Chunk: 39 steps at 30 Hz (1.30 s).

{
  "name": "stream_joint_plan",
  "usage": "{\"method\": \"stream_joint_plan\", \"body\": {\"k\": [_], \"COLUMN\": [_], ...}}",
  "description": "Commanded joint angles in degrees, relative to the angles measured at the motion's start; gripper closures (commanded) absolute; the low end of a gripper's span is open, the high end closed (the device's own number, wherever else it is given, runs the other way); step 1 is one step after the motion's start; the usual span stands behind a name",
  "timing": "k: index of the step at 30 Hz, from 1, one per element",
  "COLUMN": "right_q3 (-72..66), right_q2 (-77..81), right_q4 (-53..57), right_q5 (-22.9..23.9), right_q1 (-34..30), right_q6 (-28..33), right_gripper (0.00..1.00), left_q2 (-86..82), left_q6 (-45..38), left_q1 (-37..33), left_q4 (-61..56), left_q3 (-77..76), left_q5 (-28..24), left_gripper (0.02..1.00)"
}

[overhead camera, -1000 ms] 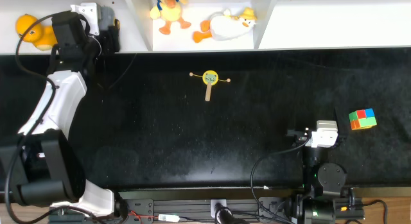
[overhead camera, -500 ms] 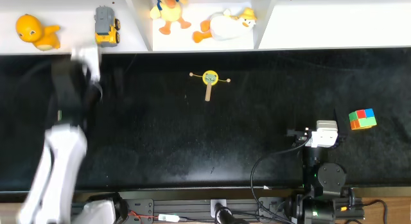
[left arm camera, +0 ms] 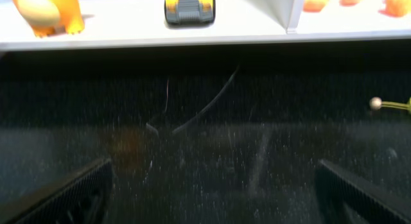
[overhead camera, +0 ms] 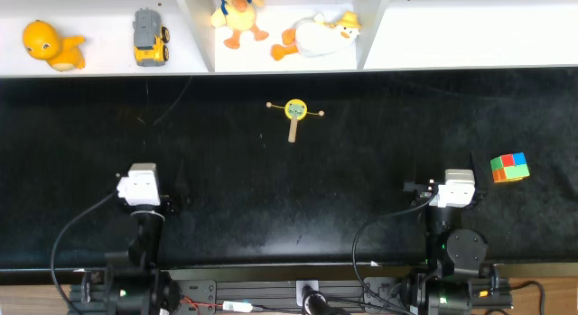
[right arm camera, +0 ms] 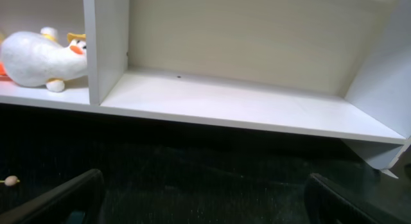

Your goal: Store Toys

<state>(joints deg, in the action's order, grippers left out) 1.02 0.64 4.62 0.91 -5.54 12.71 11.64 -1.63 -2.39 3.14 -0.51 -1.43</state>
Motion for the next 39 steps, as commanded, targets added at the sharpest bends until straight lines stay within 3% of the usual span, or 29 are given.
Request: {"method": "stream_joint_plan", "body": {"k": [1,34,39], "right_q3": [-0.8,-0.7,2.8], "right_q2": [-0.4,-0.4,7.4], "right_q4": [-0.2,-0.2,4.9], "right_q5": [0.4,0.4,0.5], "right_q1": [-0.2,-0.1,0.0], "right_q6": [0.2,0.2,0.2], "right_gripper": [0.005,0.005,0.005], "left_q2": [-8.7,-11.5,-11.5], "left_q6": [-2.5,-2.9,-2.9], "left_q1": [3.6,4.9,4.9], "left_q4": [1.6,1.5,1.5], "left_q3": [0.1,0.1,0.1], "left_q5": [4.7,3.9,3.9], "left_gripper": [0.02,0.02,0.02]}}
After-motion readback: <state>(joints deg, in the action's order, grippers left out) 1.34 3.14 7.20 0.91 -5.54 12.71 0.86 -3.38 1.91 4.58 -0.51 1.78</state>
